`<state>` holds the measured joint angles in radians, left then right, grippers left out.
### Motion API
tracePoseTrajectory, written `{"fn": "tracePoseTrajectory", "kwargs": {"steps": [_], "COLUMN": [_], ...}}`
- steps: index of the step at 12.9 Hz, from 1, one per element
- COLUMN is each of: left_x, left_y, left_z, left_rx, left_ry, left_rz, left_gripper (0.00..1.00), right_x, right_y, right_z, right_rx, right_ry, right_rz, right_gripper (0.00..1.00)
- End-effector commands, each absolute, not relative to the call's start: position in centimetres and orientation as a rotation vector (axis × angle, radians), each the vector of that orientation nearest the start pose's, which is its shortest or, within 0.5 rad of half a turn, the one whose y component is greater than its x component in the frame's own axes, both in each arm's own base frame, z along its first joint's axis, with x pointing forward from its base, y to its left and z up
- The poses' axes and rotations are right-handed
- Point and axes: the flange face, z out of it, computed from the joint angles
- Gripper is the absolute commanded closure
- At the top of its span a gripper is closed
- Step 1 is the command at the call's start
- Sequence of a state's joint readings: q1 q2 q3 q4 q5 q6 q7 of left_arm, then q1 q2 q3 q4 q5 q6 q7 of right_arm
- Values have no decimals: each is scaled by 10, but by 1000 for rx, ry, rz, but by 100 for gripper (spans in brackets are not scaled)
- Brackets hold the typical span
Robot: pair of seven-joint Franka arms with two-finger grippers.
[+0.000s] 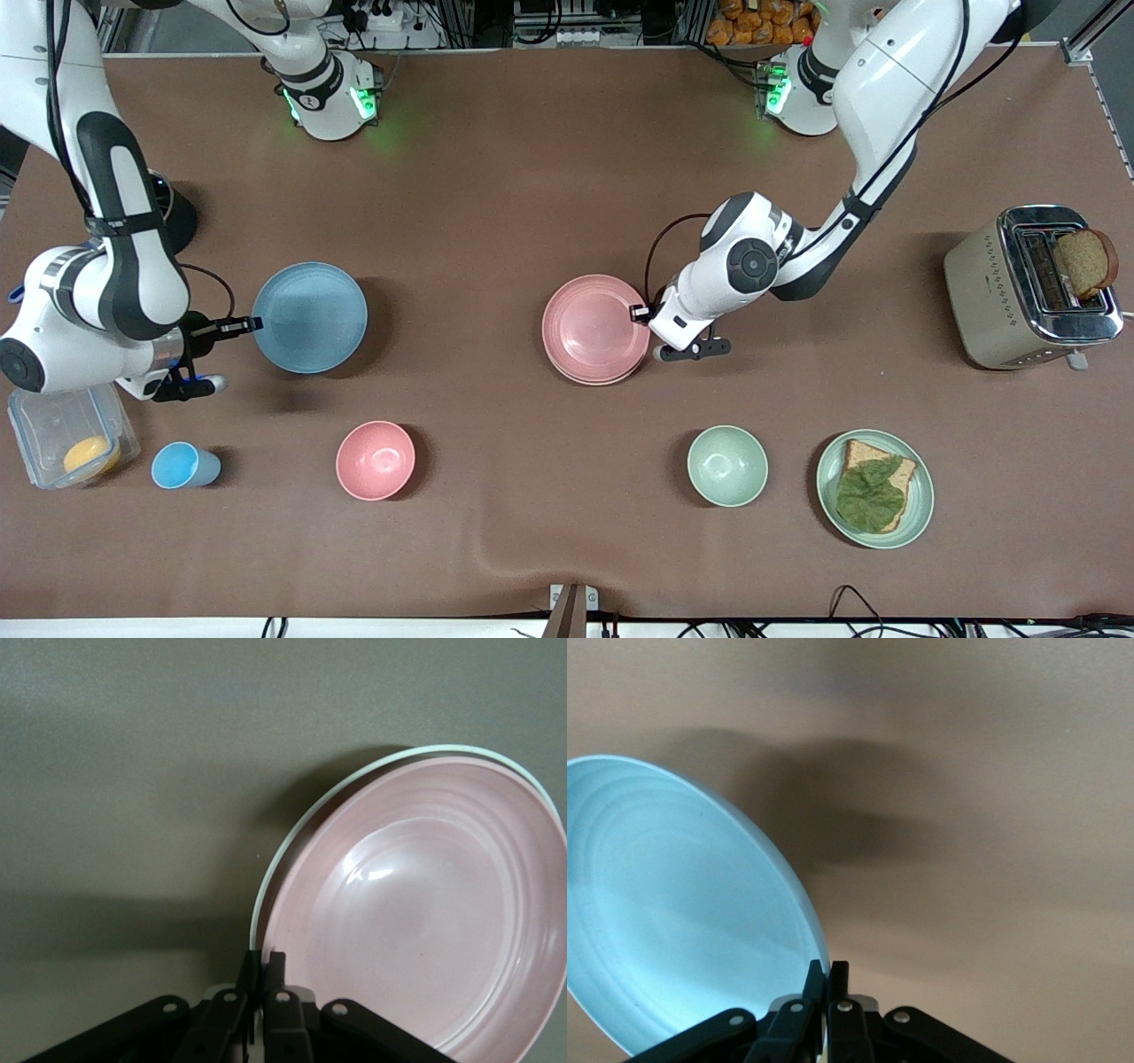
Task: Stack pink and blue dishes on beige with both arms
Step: 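Open the left gripper while the right gripper carries the blue plate, then lower the blue plate onto the pink plate with the right gripper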
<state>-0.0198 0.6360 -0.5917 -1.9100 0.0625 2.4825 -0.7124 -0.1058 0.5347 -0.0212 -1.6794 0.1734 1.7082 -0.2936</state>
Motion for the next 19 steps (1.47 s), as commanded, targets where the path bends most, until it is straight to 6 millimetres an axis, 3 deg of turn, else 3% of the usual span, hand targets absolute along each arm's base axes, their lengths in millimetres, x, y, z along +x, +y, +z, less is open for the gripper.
{"fn": "tracePoseTrajectory", "kwargs": {"steps": [1,2,3,4,5,7,9,13,17,19], "left_x": [531,531,533,534,536,547,553,575,580,578], "left_y": [-351,-350,-349,-348,-349,-339,-325,-255,-190,-172], "left_z": [214,213,214,216,221,254,312,425,529,570], "left_rx": [-3387,-3386,-3387,-3388,-3391,-3394,-3349,-3192,-3071,-3048], "left_ry": [-246,-249,-252,-254,-249,-259,-249,-310,-228,-194], "left_rz": [215,220,215,210,191,100,18,-126,-222,-190], "left_gripper": [93,73,46,0,0,0,0,0,0,0], "right_x": [623,625,625,627,628,628,629,626,611,604], "right_y": [-39,-28,-17,-6,7,30,60,132,228,280], "right_z": [279,283,286,290,293,295,297,304,296,285], "right_rx": [-2813,-2819,-2824,-2832,-2835,-2818,-2832,-2805,-2806,-2814], "right_ry": [-78,-58,-37,-20,3,52,92,208,269,268], "right_rz": [704,723,744,754,754,759,767,776,763,708], "right_gripper": [100,100,100,100,100,100,100,100,100,100]}}
